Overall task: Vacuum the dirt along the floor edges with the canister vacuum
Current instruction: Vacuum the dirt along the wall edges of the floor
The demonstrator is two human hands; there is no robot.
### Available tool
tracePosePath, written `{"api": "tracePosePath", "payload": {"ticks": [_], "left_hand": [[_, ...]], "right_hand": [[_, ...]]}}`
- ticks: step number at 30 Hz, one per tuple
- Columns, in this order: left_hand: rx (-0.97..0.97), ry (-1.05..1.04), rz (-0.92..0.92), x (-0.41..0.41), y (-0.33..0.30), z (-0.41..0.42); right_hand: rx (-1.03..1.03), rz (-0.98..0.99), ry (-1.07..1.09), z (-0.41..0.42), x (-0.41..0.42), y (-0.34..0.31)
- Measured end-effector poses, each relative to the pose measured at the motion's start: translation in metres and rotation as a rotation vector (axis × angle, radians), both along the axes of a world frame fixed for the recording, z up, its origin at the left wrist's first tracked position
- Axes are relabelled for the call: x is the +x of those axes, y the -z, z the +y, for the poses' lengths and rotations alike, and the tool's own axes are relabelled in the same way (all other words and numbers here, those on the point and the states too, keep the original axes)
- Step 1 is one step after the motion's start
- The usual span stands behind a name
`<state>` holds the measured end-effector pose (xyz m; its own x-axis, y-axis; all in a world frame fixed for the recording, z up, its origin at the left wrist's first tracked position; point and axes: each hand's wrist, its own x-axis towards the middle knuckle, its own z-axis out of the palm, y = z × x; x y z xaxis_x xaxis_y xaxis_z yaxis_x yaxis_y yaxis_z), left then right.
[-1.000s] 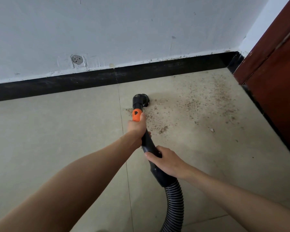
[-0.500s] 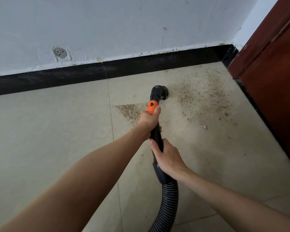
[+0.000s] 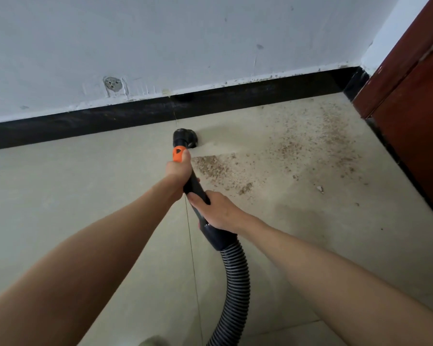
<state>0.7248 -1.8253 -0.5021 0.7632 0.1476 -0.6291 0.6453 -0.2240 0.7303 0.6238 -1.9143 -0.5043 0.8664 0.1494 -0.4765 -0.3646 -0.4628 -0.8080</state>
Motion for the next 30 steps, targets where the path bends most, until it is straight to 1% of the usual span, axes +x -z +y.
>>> {"api": "tracePosePath", "payload": {"ticks": [3,6,12,17,30], "left_hand": [[0.007,-0.056,0.022,-0.013,-0.001,0.018],[-0.034,-0.098,0.037,-0.035,0.003,0.028],[-0.118,-0.130,0.054,-0.061,0.006,0.018],[-0.171,-0.049,0.084,-0.065,0.002,-0.004],[-0.195,0.218,0.124,-0.078,-0.005,-0.072]], "right_hand": [[0.020,0.000,-0.059,0.008,-0.010,-0.005],[-0.038,0.000,-0.120,0.010,-0.028,-0.007],[-0.146,-0.013,-0.116,0.003,-0.054,-0.011],[-0.183,-0.002,-0.026,-0.013,-0.063,-0.015],[-0.245,0.029,0.235,-0.047,-0.096,-0.008]]}}
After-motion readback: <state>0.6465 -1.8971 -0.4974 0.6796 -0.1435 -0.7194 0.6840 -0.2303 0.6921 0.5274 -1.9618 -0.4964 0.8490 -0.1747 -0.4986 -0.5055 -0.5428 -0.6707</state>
